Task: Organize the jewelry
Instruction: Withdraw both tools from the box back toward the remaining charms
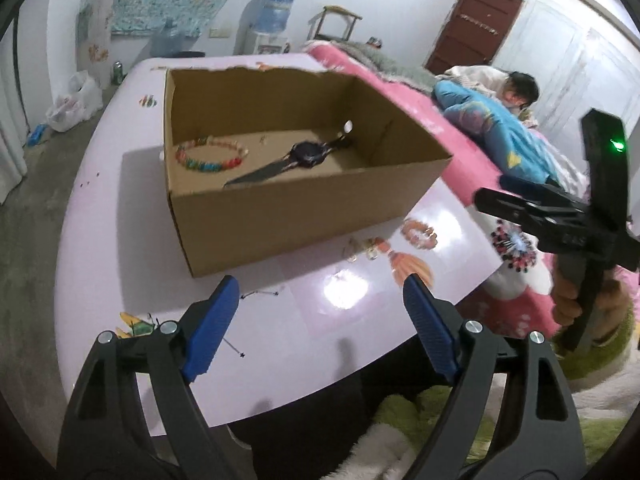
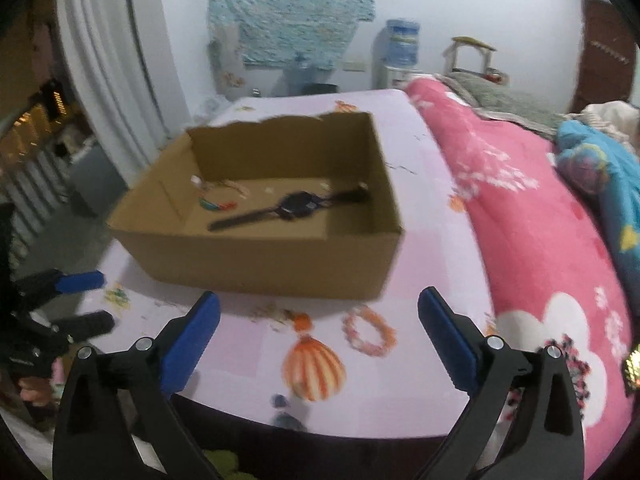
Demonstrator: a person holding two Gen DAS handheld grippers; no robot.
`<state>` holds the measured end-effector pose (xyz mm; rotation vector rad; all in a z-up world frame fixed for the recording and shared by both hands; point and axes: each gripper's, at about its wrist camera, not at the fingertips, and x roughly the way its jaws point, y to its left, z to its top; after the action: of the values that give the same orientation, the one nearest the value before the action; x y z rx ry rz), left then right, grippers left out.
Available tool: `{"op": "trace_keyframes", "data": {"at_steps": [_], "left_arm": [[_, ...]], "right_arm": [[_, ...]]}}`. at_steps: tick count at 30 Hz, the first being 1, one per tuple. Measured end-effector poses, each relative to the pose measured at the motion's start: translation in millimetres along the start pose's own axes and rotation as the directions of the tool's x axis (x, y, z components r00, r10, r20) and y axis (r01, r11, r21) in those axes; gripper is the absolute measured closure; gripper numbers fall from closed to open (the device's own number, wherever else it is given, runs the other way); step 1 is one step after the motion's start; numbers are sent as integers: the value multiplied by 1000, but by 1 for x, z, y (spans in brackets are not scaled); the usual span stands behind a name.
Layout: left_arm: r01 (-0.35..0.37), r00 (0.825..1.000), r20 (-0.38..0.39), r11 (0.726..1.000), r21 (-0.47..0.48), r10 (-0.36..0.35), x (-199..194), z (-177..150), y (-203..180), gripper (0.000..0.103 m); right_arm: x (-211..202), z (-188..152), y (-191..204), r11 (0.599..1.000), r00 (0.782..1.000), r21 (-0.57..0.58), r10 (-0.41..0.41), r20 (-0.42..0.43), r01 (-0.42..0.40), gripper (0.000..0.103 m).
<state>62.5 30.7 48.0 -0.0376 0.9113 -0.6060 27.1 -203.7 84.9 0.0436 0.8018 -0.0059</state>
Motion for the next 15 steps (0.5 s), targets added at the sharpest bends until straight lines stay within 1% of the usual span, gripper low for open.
{"op": "trace_keyframes", "data": {"at_steps": [5,7,10,12,14,15], "left_arm": [[-85,996,-22,994,65,87,19,-16,-6,23],[-109,994,-23,990,85,112,25,-21,-9,23],[-148,988,-26,982,113,152,35,-26,-12,23],[-168,984,-30,976,135,174,40,-30,-14,23],[-179,982,-29,971,155,186,44,-33,-17,23],[-179,982,-28,971,160,186,45,-34,-17,23]], "right_arm": [[9,-18,-9,995,995,-8,-96,-24,96,7],[14,-26,-11,985,984,-11,-175,-30,175,7],[17,-35,-12,973,973,-1,-233,-10,233,7],[19,-39,-12,974,974,4,-225,2,225,7],[19,-44,-11,983,983,21,-181,15,181,7],[19,-45,-10,985,985,25,-174,19,173,7]]}}
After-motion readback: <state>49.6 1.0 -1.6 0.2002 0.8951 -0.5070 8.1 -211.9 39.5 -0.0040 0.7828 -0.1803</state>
